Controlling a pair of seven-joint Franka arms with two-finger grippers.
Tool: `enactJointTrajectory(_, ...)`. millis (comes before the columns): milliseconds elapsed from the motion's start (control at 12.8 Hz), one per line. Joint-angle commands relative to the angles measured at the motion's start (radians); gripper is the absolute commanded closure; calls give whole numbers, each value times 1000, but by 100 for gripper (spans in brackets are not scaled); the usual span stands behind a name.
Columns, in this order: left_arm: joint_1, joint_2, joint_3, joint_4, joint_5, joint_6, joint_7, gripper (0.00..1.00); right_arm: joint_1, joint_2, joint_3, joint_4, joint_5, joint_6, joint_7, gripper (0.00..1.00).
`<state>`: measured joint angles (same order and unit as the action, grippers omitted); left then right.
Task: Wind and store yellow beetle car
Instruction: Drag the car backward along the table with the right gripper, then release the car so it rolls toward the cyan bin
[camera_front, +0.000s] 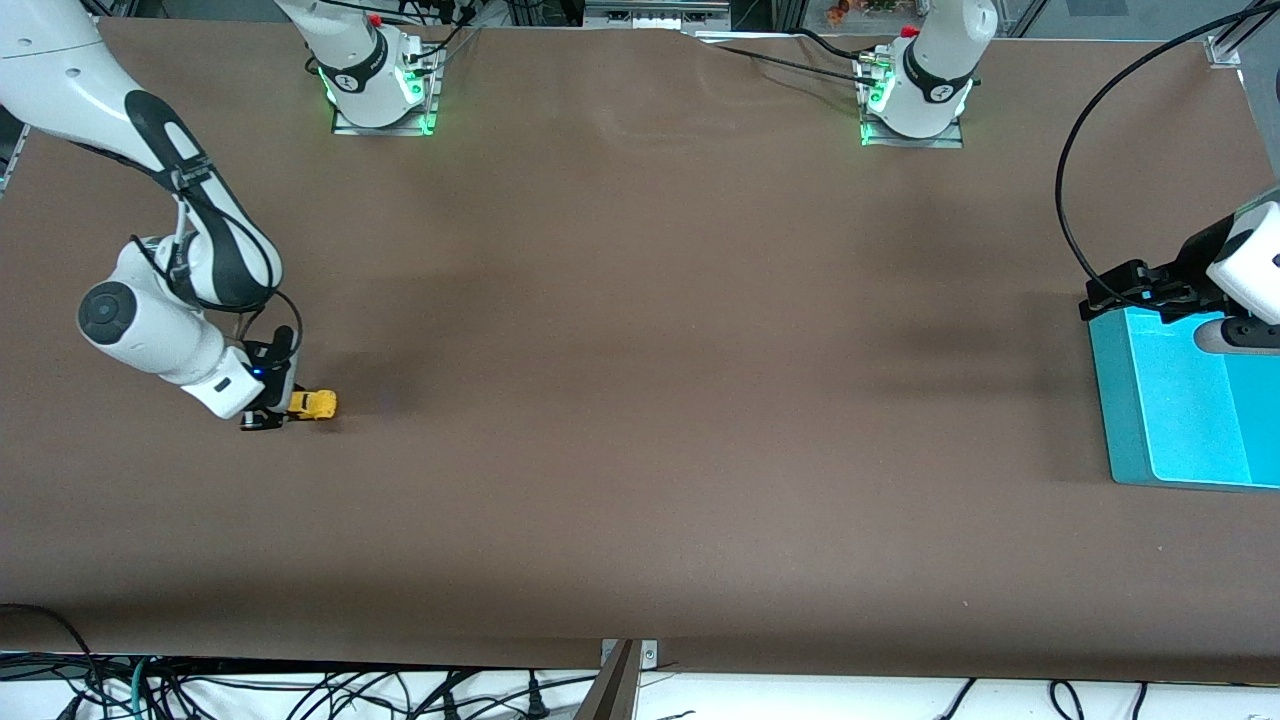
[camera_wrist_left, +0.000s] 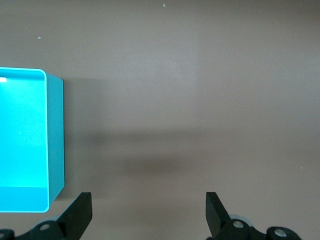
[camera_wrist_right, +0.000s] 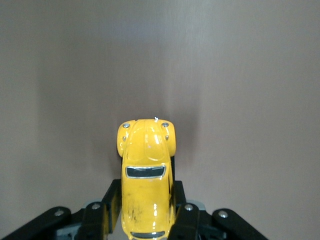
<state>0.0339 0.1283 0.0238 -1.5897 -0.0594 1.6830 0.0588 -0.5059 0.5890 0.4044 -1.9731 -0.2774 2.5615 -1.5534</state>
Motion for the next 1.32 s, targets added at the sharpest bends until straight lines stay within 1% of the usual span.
enactJointTrajectory(0, -3, 11, 4, 28, -17, -13, 15, 0, -62, 43, 5, -26, -22, 11, -60, 79)
enactJointTrajectory(156, -5, 11, 4, 28, -17, -16, 13, 0, -75, 43, 5, -24, -22, 9, -79, 77)
enactJointTrajectory(233, -5, 11, 2, 28, -17, -16, 13, 0, -77, 43, 5, -23, -22, 9, -76, 71)
enactJointTrajectory(311, -5, 11, 4, 28, -17, -16, 13, 0, -77, 43, 7, -20, -20, 9, -73, 57)
enactJointTrajectory(389, -5, 11, 2, 28, -17, -16, 13, 0, -77, 43, 7, -17, -19, 9, -65, 24)
enactJointTrajectory(467, -5, 11, 2, 28, -17, -16, 13, 0, -77, 43, 8, -13, -19, 9, -65, 1)
enactJointTrajectory(1012, -3, 11, 4, 28, -19, -16, 15, 0, -77, 40, 14, -6, -17, 5, -68, 0)
enactJointTrajectory(1245, -3, 11, 4, 28, -19, -16, 15, 0, -76, 34, 31, -6, -17, 3, -66, 0)
